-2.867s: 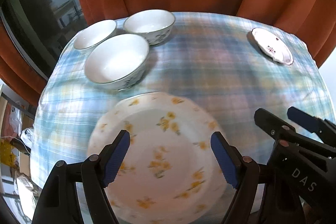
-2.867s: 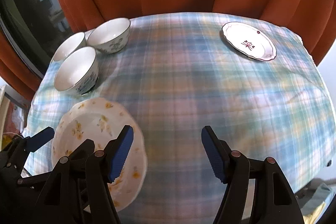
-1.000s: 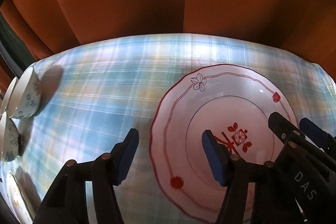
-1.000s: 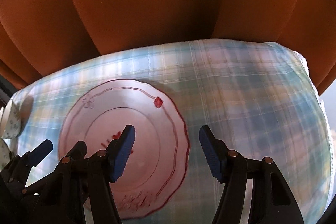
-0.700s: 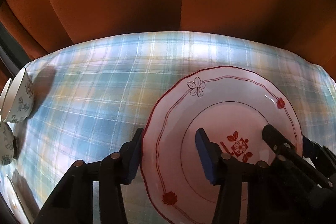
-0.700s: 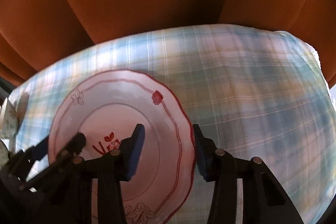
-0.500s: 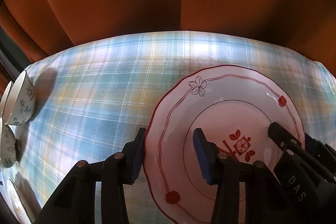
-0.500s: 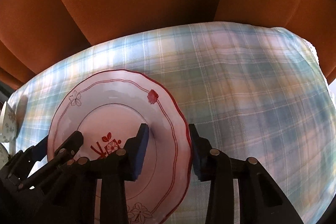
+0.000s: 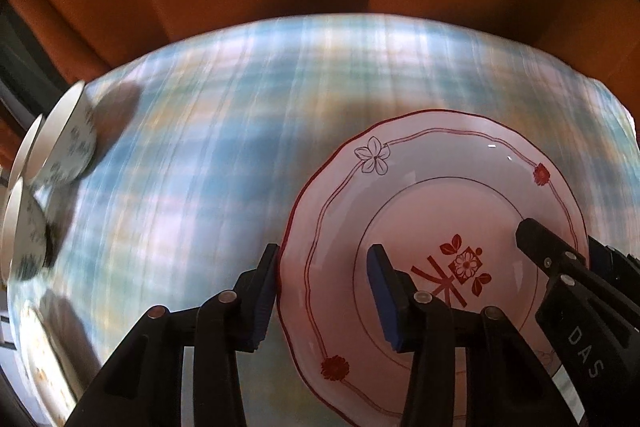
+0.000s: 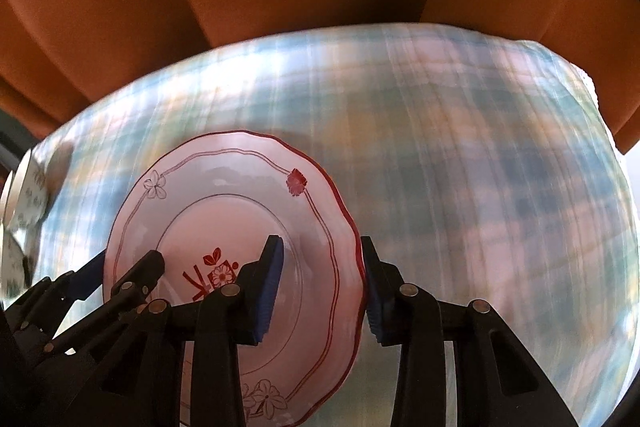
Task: Organize plates and bowls
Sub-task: 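Lift the red-patterned plate with both grippers and carry it over the yellow-flower plates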
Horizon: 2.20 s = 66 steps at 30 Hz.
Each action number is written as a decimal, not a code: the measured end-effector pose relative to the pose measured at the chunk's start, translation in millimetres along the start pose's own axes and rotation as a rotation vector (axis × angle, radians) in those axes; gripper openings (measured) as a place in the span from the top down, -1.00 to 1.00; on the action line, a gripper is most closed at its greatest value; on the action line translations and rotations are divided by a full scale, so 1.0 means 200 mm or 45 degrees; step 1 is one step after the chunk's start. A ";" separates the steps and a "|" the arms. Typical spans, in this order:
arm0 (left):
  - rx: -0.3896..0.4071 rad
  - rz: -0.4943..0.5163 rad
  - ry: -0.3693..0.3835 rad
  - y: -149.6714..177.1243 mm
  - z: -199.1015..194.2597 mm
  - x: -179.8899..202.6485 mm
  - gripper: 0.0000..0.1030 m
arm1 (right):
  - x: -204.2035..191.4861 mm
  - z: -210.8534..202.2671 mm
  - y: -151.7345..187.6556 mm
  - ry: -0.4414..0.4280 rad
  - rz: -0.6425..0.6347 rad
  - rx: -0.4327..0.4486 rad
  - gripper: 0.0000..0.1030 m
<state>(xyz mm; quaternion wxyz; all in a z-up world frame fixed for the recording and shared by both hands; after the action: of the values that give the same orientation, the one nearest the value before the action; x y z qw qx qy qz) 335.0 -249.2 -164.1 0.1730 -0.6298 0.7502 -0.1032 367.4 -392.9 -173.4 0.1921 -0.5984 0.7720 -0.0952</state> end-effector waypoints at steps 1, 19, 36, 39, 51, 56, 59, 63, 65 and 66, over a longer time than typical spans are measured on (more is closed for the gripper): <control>-0.005 -0.003 -0.004 0.03 -0.01 -0.02 0.13 | -0.02 -0.02 0.05 0.001 -0.012 -0.009 0.21; -0.090 -0.020 -0.004 0.46 -0.16 -0.17 0.13 | -0.18 -0.20 0.52 -0.025 -0.081 -0.137 0.19; -0.087 0.033 -0.032 0.44 -0.15 -0.13 -0.15 | -0.21 -0.12 0.52 -0.054 -0.098 -0.161 -0.12; -0.082 0.021 -0.032 0.44 -0.16 -0.14 -0.13 | -0.21 -0.13 0.52 -0.053 -0.083 -0.159 -0.12; -0.032 0.007 -0.007 0.50 -0.31 -0.21 -0.13 | -0.25 -0.30 0.58 -0.011 -0.067 -0.098 -0.12; 0.006 0.020 0.032 0.54 -0.38 -0.32 -0.11 | -0.34 -0.40 0.63 0.015 -0.061 -0.057 -0.12; 0.030 0.034 0.061 0.56 -0.42 -0.39 -0.11 | -0.41 -0.46 0.66 0.042 -0.039 -0.030 -0.12; 0.058 0.046 0.111 0.60 -0.48 -0.52 -0.11 | -0.52 -0.54 0.71 0.089 -0.024 -0.004 -0.12; 0.074 0.040 0.127 0.62 -0.51 -0.60 -0.11 | -0.59 -0.59 0.74 0.110 -0.018 0.012 -0.12; 0.082 0.033 0.134 0.64 -0.52 -0.65 -0.11 | -0.62 -0.60 0.75 0.115 -0.017 0.016 -0.12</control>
<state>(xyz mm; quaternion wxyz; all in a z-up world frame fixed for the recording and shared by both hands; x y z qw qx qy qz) 197.4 -105.3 -99.0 0.1548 -0.6077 0.7627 -0.1580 211.4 -243.7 -98.0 0.1603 -0.5974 0.7752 -0.1283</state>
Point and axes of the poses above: each gripper's, at about its wrist camera, not at the fingertips, and z roughly the way its jaws point, x to its right, y to its underside, the point moved 8 cm from there along z, roughly the way its jaws point, and after that the axes turned 9 degrees about z, right-handed, at the moved point
